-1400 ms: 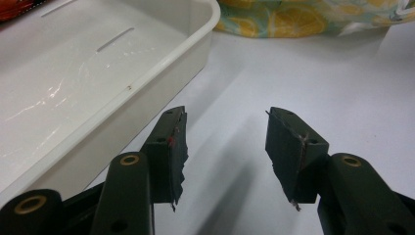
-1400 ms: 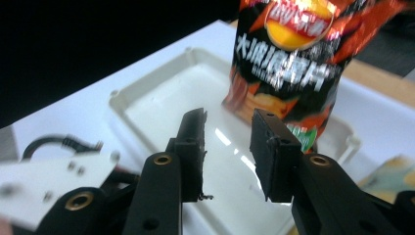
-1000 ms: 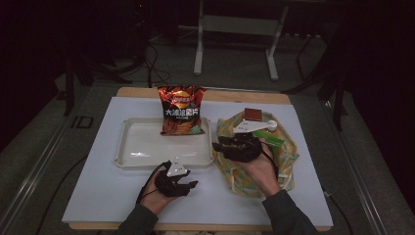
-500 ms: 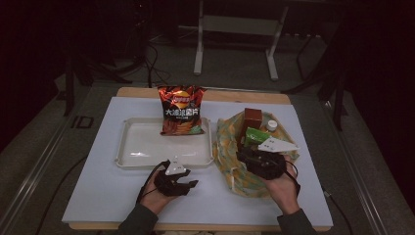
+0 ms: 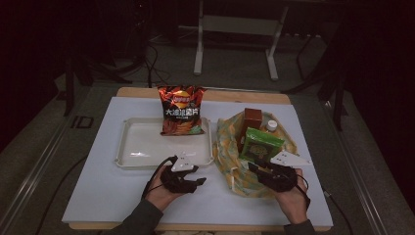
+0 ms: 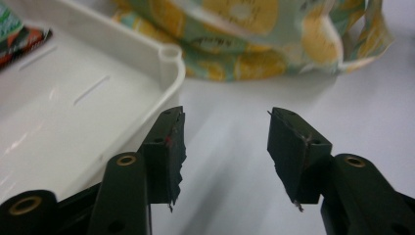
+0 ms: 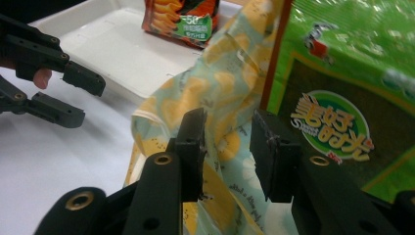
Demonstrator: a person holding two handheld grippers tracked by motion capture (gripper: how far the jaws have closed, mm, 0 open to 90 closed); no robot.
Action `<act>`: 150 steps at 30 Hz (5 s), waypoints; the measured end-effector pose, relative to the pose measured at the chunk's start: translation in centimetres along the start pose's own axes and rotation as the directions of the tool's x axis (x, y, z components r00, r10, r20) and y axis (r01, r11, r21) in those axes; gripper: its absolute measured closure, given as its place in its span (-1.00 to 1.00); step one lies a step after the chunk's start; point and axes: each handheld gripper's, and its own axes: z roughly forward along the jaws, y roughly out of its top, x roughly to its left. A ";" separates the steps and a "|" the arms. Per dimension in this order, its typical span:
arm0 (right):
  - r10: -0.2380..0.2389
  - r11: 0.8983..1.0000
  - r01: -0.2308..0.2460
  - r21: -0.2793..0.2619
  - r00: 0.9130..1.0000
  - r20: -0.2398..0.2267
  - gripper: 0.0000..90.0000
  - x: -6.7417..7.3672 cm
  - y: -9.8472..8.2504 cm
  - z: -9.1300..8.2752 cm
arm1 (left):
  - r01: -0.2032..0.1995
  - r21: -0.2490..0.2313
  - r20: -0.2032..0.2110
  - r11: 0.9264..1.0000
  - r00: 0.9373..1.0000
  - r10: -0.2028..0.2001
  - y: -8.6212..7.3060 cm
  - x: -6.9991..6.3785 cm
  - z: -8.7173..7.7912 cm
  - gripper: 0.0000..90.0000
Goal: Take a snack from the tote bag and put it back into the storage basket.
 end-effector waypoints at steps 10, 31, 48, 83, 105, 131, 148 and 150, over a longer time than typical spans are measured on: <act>0.046 0.999 -0.045 -0.026 0.999 0.024 0.39 -0.8 -0.3 -0.6 | -0.002 -0.025 0.034 1.000 0.999 0.002 3.7 0.7 0.1 -0.04; 0.124 0.991 -0.122 -0.046 0.991 0.046 0.42 -2.8 -0.9 -2.1 | -0.041 -0.044 0.075 0.998 0.996 0.044 9.7 1.7 2.1 -0.03; 0.124 0.992 -0.123 -0.025 0.992 0.034 0.38 -2.6 -1.1 -1.7 | -0.023 -0.062 0.117 0.998 0.993 0.030 11.3 1.7 3.7 -0.04; 0.162 0.987 -0.162 -0.025 0.987 0.018 0.34 -3.4 -1.3 -2.2 | -0.028 -0.100 0.115 0.995 0.993 0.039 16.9 4.3 6.2 -0.40; 0.195 0.981 -0.195 -0.005 0.981 0.011 0.33 -3.7 -2.0 -2.1 | -0.038 -0.140 0.115 0.989 0.992 0.055 19.4 5.1 9.1 -0.63; 0.218 0.976 -0.218 -0.002 0.976 -0.014 0.31 -4.1 -2.1 -1.9 | -0.083 -0.187 0.111 0.979 0.988 0.104 19.3 4.5 9.6 -0.27; 0.225 0.974 -0.225 0.002 0.974 -0.015 0.29 -4.3 -2.3 -2.0 | -0.049 -0.202 0.150 0.978 0.985 0.081 19.9 5.0 10.7 -0.39; 0.224 0.975 -0.224 0.002 0.974 -0.014 0.29 -4.3 -2.3 -1.9 | -0.058 -0.203 0.134 0.978 0.987 0.086 19.8 4.9 10.5 -0.34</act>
